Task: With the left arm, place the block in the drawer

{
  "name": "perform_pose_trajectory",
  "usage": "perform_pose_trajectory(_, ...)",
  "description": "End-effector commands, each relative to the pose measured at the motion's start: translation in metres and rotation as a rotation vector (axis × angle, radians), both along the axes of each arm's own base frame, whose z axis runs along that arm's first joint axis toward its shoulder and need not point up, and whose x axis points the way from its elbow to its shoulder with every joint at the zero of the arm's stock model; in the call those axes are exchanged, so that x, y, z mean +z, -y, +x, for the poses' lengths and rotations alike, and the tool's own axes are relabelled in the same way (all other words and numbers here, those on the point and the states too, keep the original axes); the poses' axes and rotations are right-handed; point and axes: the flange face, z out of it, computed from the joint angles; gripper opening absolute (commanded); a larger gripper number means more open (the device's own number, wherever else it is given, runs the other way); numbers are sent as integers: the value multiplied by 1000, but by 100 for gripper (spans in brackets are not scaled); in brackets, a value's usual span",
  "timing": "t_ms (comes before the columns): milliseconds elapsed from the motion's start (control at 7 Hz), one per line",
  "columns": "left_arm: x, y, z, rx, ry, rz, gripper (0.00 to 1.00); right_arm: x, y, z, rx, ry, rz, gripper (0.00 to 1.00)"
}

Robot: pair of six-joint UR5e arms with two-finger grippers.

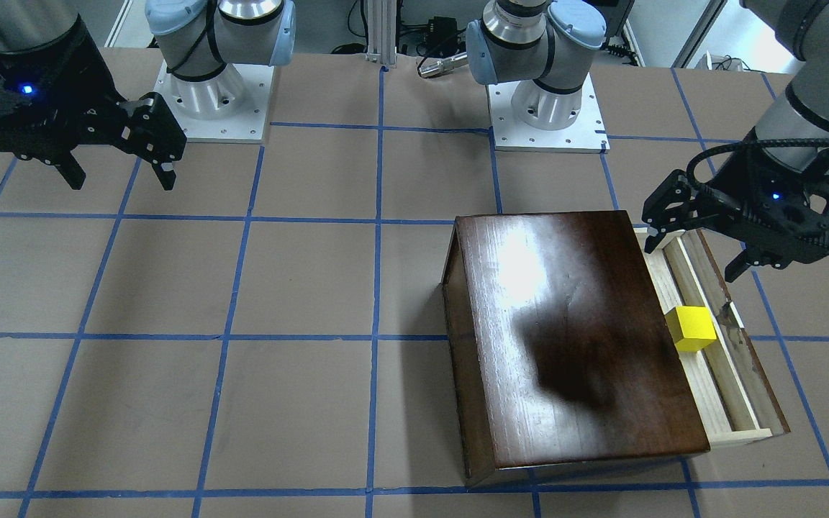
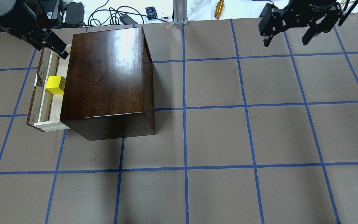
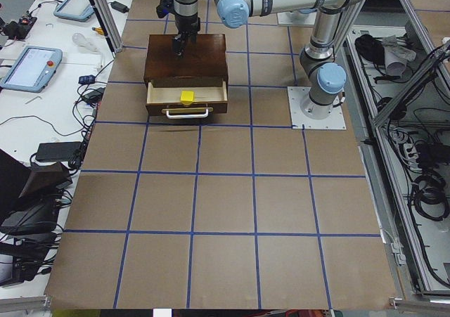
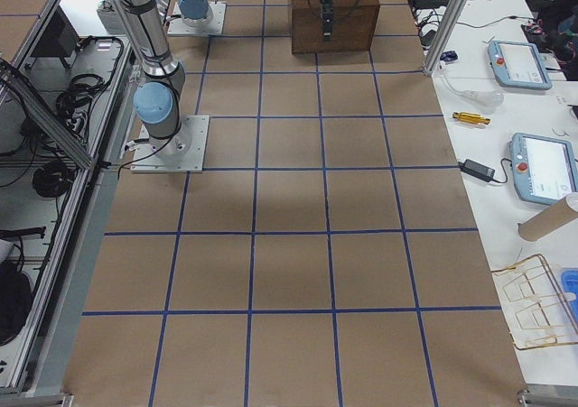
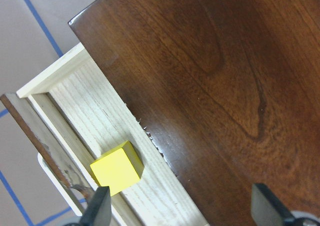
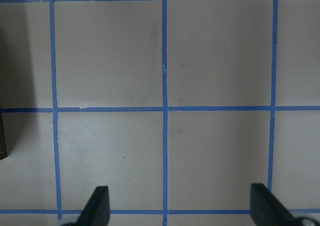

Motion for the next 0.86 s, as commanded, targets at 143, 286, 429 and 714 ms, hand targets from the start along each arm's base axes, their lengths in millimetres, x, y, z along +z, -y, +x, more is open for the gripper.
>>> perform_pose_trajectory(143,9,-18,-67,244,94,0,100,0,0,0,0,-1,1,100)
perform_pose_trajectory(286,11,-25,-95,320,89,-9,100,0,0,0,0,0,-1,100)
perform_pose_trajectory(429,8,-30,-107,358,81,-4,100,0,0,-1,-2,0,-1,100)
perform_pose_trajectory(714,14,-45,-115,407,63,14,100,0,0,-1,-2,-1,1,100)
